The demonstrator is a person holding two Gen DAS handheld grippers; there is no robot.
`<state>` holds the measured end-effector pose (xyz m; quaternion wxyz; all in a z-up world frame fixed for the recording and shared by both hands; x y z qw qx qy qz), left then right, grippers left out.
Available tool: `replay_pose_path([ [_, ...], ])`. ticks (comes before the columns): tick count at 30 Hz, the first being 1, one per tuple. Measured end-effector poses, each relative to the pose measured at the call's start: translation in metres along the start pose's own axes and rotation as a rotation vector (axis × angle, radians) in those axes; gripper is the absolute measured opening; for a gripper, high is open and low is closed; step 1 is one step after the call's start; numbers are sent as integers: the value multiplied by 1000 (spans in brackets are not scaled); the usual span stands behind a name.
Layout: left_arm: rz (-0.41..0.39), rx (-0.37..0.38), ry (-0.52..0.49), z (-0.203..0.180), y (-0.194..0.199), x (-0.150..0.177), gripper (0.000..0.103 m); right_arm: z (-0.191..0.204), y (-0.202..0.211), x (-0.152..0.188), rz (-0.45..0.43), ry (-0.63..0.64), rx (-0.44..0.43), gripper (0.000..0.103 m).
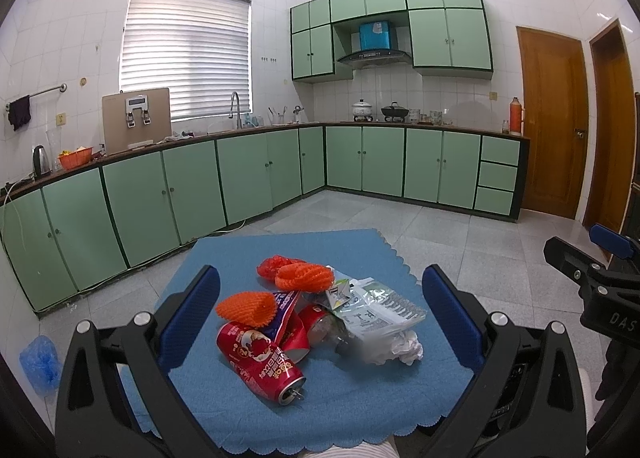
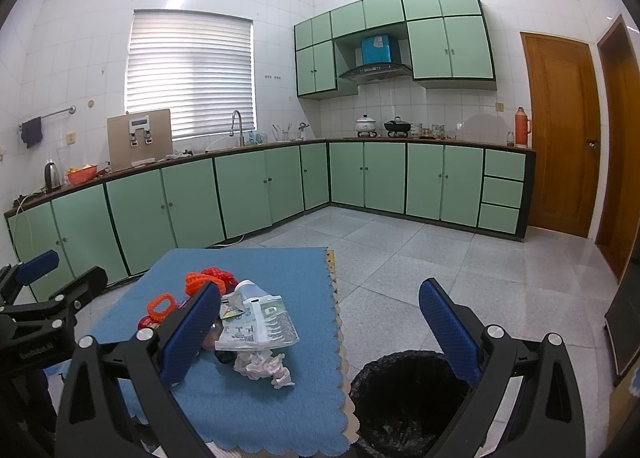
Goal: Collect trash
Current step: 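Move both tools toward the orange foam nets on the cloth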
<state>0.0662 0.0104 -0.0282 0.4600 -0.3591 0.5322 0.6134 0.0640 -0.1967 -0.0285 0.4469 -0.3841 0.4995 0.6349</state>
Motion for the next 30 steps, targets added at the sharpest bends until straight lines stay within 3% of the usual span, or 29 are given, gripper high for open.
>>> replay_pose_path([
  [5, 18, -30, -2, 8, -12, 2, 98, 6, -17, 8, 0, 5, -26, 97],
  [17, 142, -159, 61, 78, -67, 47, 98, 30, -81, 23, 72, 62, -45, 97],
  [24, 194, -205, 63, 106, -102, 65, 98, 58, -144, 33, 170, 29, -143, 97],
  [30, 234, -210, 71, 122, -132, 72, 98, 100, -191, 43, 225, 75, -210, 85],
])
Point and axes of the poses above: each gripper's, at about its wrist camera, not at the fingertips, and y roughly against the way its jaws point, z to its left, x to its underside, the point moved 6 cm from there along -y, roughly the way its jaws point, and after that the axes turned 8 degrees about -y, right-handed, at the moved point
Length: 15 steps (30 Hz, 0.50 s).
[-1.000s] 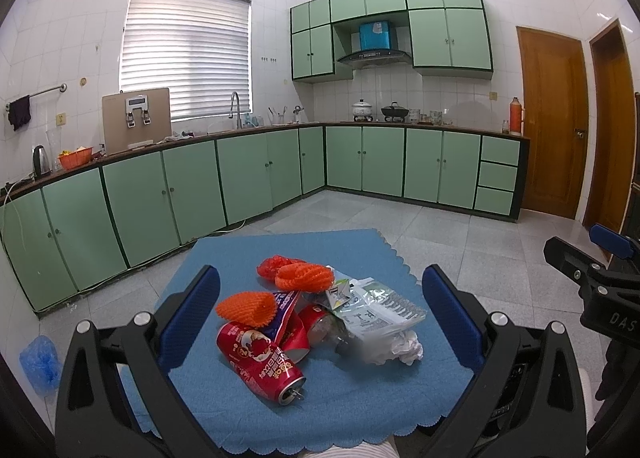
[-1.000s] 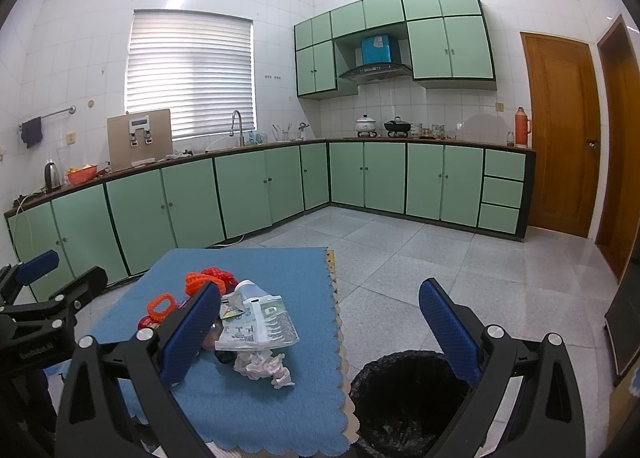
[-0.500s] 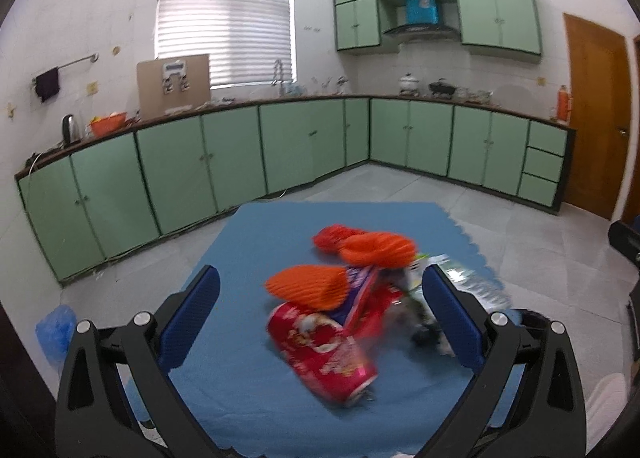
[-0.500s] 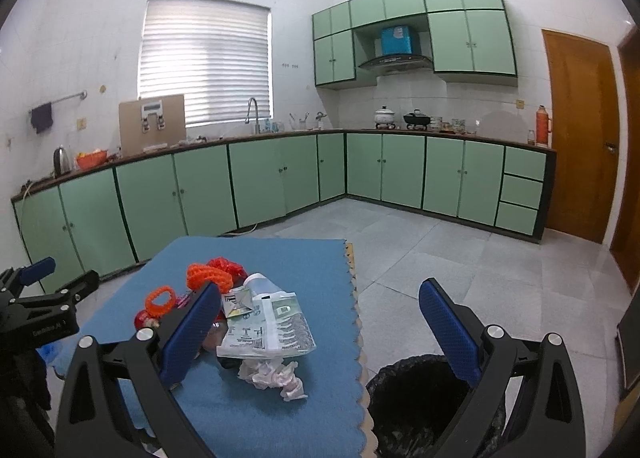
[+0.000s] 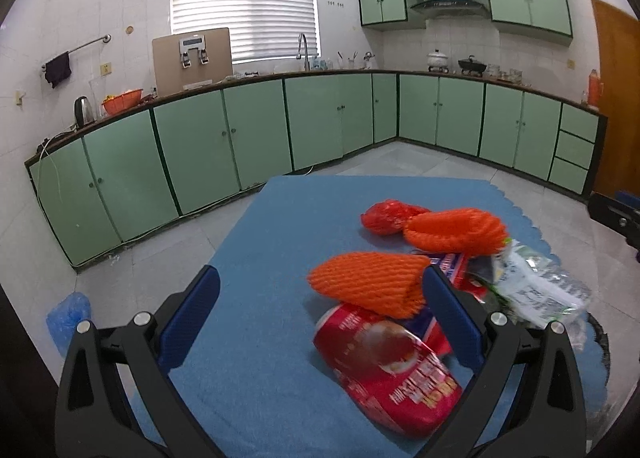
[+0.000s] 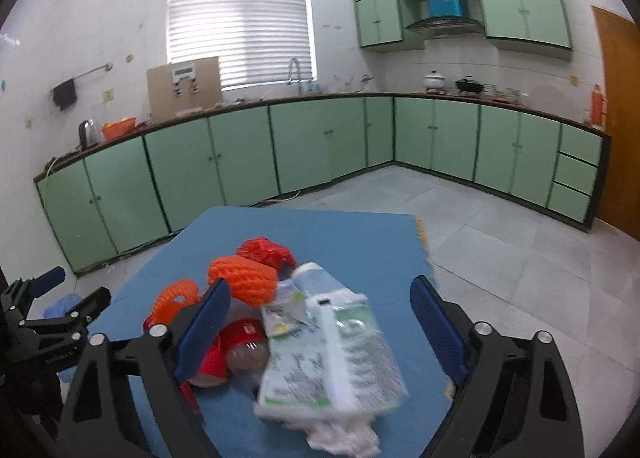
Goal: Collect trash
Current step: 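Move both tools toward the orange foam nets on the cloth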
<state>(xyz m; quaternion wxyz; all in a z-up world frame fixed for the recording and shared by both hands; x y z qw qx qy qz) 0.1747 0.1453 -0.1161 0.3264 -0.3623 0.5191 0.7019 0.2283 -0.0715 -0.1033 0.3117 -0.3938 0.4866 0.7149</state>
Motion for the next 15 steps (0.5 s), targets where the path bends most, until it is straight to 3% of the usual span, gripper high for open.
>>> replay_pose_path([
  [8, 60, -20, 37, 19, -36, 5, 94, 34, -60, 9, 120, 38, -55, 73],
  [15, 77, -8, 44, 18, -50, 8, 94, 45, -87, 13, 200, 32, -90, 65],
])
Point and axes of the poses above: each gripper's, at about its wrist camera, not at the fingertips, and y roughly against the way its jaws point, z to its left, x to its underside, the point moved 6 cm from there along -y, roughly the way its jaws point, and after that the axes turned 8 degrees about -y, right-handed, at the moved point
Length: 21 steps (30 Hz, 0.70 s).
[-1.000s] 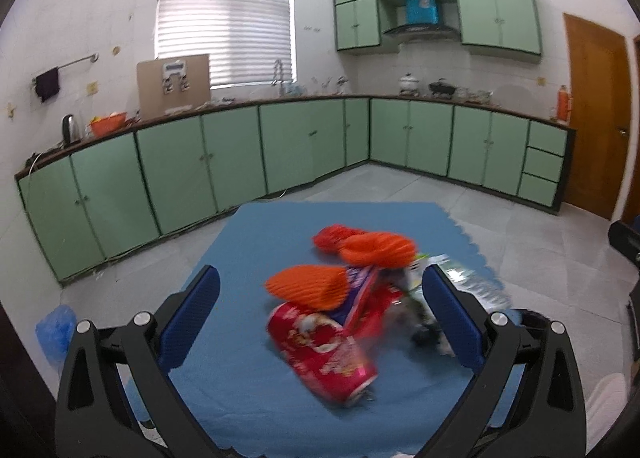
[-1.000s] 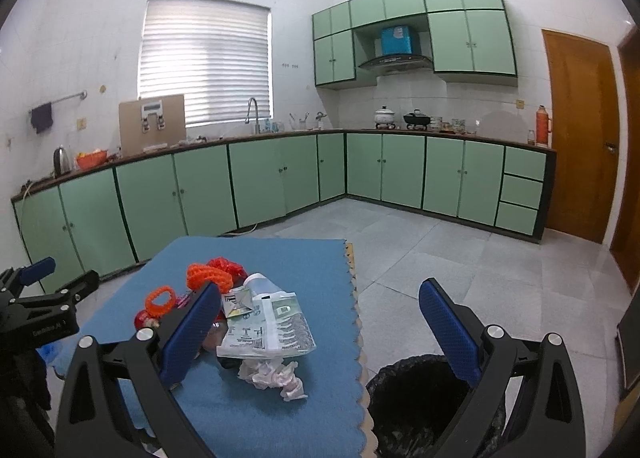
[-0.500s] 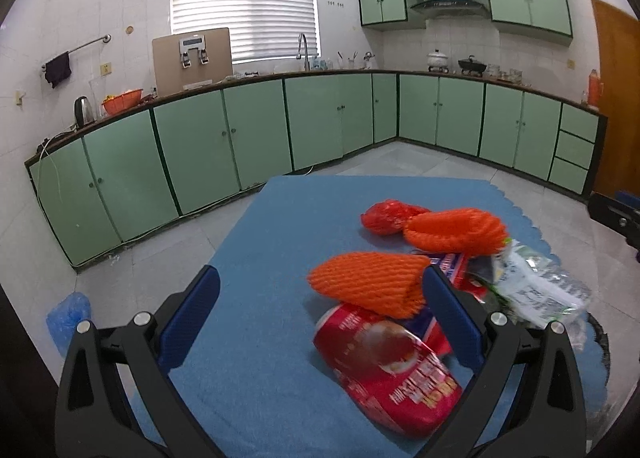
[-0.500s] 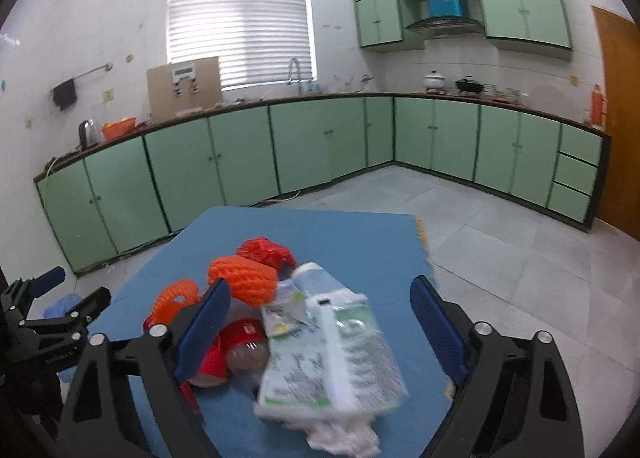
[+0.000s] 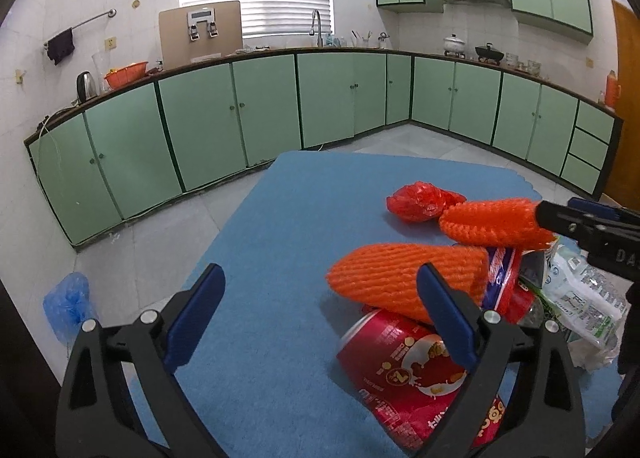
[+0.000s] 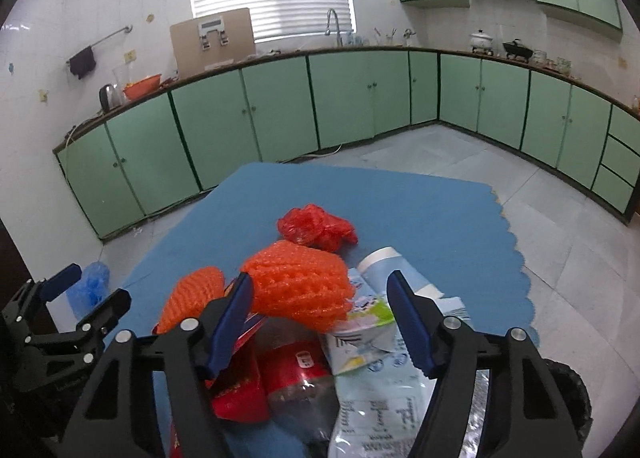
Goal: Collect trash
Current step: 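Move both tools toward the orange foam nets on the cloth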
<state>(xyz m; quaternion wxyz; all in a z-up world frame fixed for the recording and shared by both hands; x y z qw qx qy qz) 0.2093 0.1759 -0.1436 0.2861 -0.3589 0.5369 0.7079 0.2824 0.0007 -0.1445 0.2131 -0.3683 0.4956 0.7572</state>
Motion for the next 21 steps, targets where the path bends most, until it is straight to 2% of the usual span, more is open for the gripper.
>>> replay_pose_path([
  [3, 7, 9, 7, -1, -4, 1, 94, 4, -8, 2, 37, 3, -26, 57],
  [5, 12, 11, 9, -2, -6, 2, 94, 8, -12, 5, 60, 11, -58, 39],
  [6, 13, 12, 10, -2, -6, 3, 94, 9, -14, 7, 74, 14, -80, 34],
  [8, 15, 16, 11, -2, -7, 3, 94, 11, -15, 9, 86, 22, -106, 20],
  [10, 15, 19, 7, -3, -8, 3, 94, 13, -11, 10, 86, 38, -114, 17],
  [12, 13, 15, 5, -2, -8, 3, 94, 12, -3, 8, 77, 40, -115, 18],
  [13, 12, 17, 7, -3, -8, 3, 94, 11, 0, 7, 72, 41, -116, 22],
  [14, 12, 24, 13, -4, -8, 2, 94, 12, 2, 5, 68, 43, -115, 33],
  [17, 7, 37, 15, -8, -7, 0, 94, 10, 11, -3, 32, 37, -98, 51],
  [19, -6, 38, 3, -11, -6, -4, 94, 6, 11, -11, 11, 19, -79, 60],
  [21, -19, 33, -10, -14, -7, -8, 94, 2, 4, -18, 4, 6, -57, 62],
])
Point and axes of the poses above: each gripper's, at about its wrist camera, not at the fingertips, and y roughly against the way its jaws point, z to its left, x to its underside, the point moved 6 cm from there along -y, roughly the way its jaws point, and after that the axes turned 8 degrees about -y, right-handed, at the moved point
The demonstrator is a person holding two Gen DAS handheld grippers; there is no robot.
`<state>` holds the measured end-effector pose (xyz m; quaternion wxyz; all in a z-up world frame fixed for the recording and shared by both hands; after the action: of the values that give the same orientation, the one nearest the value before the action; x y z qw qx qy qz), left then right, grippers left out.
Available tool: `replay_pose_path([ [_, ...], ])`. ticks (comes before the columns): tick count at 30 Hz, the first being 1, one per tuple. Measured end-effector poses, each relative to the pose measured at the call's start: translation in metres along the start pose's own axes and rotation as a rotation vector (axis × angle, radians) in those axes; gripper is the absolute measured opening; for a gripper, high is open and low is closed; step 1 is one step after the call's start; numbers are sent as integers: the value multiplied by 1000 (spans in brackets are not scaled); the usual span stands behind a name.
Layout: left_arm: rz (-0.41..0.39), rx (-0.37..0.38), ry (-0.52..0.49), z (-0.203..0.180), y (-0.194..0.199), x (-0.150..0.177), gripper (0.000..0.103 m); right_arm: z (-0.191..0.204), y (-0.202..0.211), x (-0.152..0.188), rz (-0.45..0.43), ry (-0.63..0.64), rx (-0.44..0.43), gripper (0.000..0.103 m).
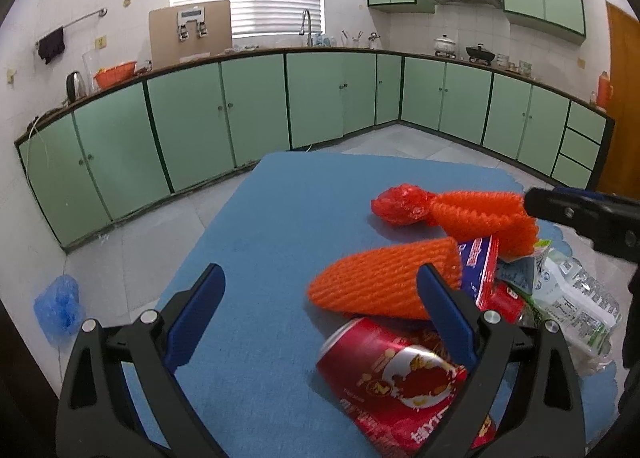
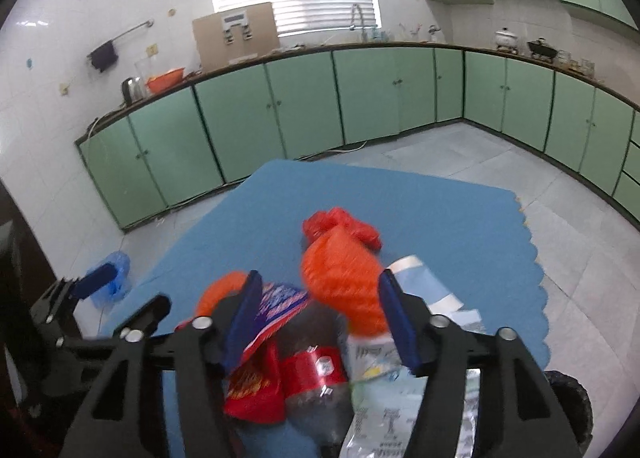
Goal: Collect trash
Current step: 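Move both tools toward the orange foam nets on the cloth, then grasp an orange foam net with the left tool while the right tool grasps another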
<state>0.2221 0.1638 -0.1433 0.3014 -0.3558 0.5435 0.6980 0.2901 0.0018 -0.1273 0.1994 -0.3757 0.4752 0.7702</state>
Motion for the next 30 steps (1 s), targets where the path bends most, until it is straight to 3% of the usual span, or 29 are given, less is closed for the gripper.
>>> replay_pose_path([
  [8, -9, -27, 8, 7, -6, -10, 94, -9, -44, -6, 85, -31, 37, 64],
  [14, 0, 21, 9, 0, -7, -8, 94, -14, -58, 4, 170, -43, 18, 39],
  [18, 13, 95, -6, -22, -11, -4, 94, -17, -50, 2, 143, -37, 4, 26],
  [26, 49, 80, -20, -31, -40, 1, 94, -19, -29, -8, 82, -52, -21, 24],
  [28, 53, 87, -16, -29, -46, 2, 87, -17, -26, -8, 74, -48, -22, 24],
  [30, 58, 113, -7, -30, -51, 4, 73, -17, -25, -6, 71, -43, -23, 24],
])
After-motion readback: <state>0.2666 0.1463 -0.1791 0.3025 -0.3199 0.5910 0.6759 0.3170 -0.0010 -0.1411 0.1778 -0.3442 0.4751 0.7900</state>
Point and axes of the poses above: each gripper's, at about its wrist camera, not at the fingertips, and y roughly against the way its jaws point, z to its left, x to its underside, the point moved 6 cm from there along -y, roughly the way its jaws point, and after that the axes turned 8 degrees about -y, right-handed, at the moved point
